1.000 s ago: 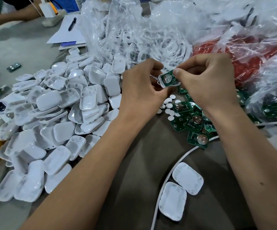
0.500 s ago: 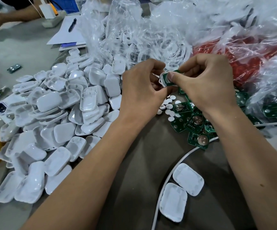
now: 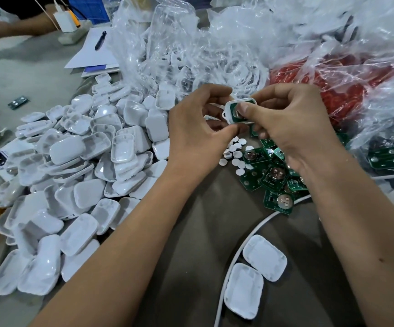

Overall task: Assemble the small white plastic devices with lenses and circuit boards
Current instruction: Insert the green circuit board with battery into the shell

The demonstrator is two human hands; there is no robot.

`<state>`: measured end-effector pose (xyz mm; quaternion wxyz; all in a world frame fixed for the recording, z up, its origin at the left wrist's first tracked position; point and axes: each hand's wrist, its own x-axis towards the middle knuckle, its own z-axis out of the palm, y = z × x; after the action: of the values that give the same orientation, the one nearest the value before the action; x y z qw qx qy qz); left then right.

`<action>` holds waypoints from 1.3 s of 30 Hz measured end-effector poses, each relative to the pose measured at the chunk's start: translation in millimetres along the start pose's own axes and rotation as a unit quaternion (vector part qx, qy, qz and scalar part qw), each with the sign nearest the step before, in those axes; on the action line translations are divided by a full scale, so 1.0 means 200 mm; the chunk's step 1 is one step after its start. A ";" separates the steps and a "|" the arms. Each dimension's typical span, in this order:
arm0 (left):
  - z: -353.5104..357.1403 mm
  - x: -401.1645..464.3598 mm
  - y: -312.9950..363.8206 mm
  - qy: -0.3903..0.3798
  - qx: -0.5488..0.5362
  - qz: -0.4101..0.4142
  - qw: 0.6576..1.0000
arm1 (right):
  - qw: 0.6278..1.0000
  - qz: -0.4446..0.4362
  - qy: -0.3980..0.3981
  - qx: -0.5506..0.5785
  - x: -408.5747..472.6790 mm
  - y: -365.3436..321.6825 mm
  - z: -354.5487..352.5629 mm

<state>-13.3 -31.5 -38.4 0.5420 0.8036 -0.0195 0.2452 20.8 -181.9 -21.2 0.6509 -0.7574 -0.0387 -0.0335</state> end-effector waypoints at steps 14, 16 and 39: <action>0.03 -0.02 0.01 -0.005 -0.275 -0.221 0.936 | 0.997 -0.017 -0.018 0.072 0.00 0.00 0.00; 0.03 -0.02 0.00 -0.008 -0.285 -0.216 0.934 | 0.996 -0.006 -0.025 0.088 -0.01 0.00 0.00; 0.00 0.00 0.04 -0.025 -0.348 -0.255 0.902 | 0.958 0.121 -0.100 0.240 0.01 -0.03 -0.03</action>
<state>-15.4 -35.3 -30.5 0.8305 0.5472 0.0878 0.0560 21.6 -186.5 -14.6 0.8058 -0.5771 -0.0183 0.1315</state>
